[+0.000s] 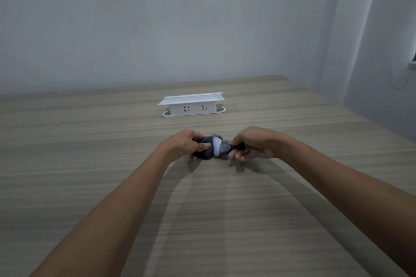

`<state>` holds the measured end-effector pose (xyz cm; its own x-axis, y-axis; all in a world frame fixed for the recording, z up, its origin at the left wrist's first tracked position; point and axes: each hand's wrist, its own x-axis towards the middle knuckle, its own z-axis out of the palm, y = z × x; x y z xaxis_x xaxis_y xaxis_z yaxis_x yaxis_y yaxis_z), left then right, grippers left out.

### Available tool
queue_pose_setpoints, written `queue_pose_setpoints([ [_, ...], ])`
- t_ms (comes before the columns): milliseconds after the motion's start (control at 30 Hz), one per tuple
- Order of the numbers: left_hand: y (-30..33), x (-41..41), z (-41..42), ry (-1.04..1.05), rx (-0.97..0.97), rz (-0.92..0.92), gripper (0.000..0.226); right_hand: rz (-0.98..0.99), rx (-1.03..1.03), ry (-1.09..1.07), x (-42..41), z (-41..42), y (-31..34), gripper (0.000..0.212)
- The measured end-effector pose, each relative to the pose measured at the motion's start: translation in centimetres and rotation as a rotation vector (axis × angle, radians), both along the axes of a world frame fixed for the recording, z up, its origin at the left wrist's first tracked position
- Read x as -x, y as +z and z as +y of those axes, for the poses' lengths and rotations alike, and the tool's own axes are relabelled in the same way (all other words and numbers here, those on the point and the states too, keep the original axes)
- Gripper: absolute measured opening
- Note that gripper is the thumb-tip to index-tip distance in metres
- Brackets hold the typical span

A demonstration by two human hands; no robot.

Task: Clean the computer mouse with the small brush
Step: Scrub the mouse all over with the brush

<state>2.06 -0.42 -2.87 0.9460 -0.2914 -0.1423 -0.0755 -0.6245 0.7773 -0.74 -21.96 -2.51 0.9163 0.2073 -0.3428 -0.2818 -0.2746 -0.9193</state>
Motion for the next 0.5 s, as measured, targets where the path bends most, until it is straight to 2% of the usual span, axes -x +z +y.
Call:
queue_pose_setpoints([
  [67, 0.08, 0.11, -0.05, 0.000, -0.006, 0.001, 0.038, -0.079, 0.005, -0.111, -0.54, -0.41, -0.03, 0.019],
  [133, 0.15, 0.09, -0.06, -0.003, -0.015, 0.000, 0.038, -0.130, 0.060, -0.128, -0.80, -0.56, -0.19, 0.021],
  [333, 0.07, -0.13, 0.09, -0.014, -0.013, 0.017, 0.037, -0.065, 0.100, 0.086, -0.20, -0.15, -0.12, 0.019],
  [500, 0.09, -0.23, 0.09, -0.014, -0.017, 0.018, 0.039, -0.156, 0.079, -0.096, -0.64, -0.37, -0.37, 0.023],
])
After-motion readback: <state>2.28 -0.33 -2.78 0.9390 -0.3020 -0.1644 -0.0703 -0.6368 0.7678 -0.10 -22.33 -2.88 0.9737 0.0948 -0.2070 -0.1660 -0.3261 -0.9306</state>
